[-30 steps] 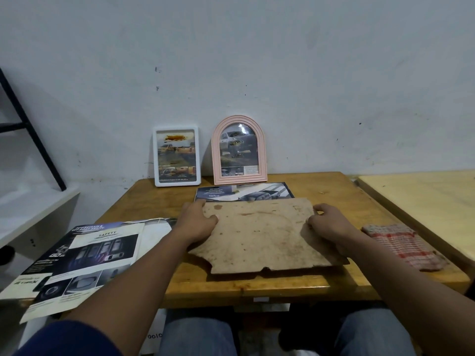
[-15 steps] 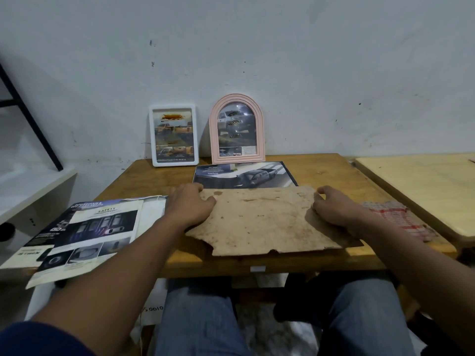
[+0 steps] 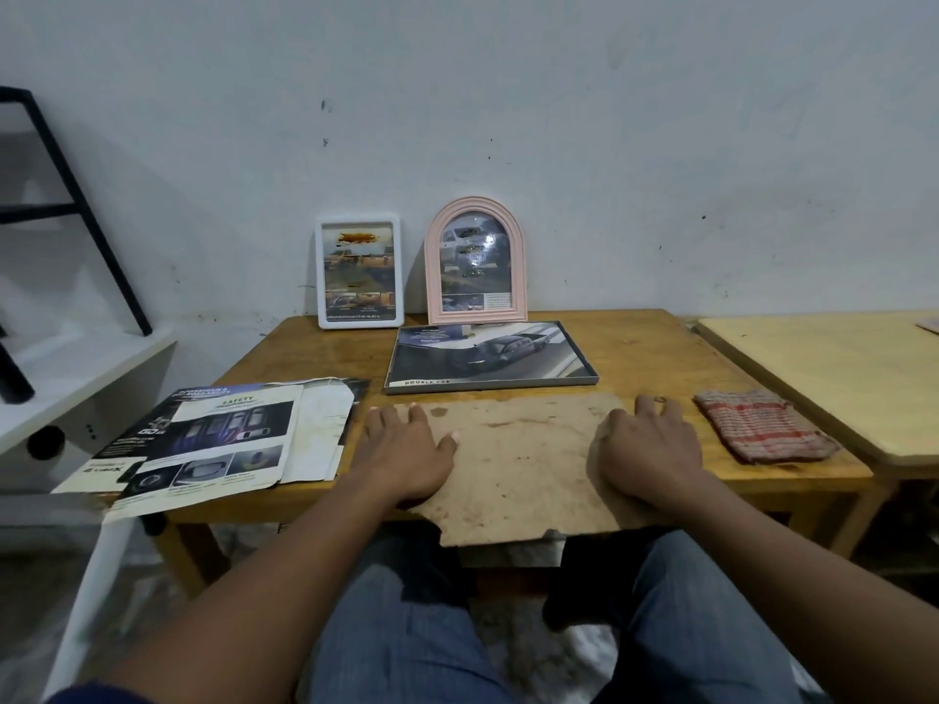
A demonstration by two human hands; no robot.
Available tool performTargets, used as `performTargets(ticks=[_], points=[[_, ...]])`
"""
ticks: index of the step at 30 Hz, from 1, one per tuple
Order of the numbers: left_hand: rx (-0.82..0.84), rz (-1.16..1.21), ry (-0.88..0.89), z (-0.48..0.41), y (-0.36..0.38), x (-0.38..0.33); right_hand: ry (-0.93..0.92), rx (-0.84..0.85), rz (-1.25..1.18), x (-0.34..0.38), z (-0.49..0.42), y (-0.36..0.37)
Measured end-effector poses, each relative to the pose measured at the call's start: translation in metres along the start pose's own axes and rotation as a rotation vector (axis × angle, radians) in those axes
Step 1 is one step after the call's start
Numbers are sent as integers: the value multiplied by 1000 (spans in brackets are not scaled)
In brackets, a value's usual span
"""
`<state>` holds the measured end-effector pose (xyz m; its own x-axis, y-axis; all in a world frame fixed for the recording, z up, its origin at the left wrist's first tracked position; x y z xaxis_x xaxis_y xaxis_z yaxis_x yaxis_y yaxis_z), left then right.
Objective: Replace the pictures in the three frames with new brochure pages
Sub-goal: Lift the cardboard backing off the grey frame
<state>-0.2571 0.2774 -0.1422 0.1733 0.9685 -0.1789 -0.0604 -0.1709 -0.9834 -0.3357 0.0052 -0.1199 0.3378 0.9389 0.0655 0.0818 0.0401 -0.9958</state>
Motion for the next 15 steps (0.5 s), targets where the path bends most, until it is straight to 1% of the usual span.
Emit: performTargets(ticks=[2, 5, 9, 12, 15], points=[[42, 7, 25, -5, 7, -4, -13, -21, 30, 2, -4, 2], [26, -2, 38, -20, 6, -2, -81, -58, -63, 6, -11, 2], [-174, -67, 103, -31, -12, -8, -267, -125, -174, 27, -17, 2], [-235, -81, 129, -33, -18, -11, -279, -118, -195, 32, -25, 2], [-288, -87, 137, -39, -25, -5, -270, -102, -111, 35, -36, -2]])
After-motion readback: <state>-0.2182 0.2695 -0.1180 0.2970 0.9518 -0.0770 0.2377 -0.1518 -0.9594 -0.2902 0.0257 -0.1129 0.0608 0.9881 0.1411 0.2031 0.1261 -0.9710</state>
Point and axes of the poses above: each hand's wrist, its own z-axis away from the middle knuckle, its own y-axis out of the palm, x = y × z, the point moved 8 cm from there along -z, towards the middle knuckle, and after that the axes turned 1 degree about -x, right-handed, at the moved point
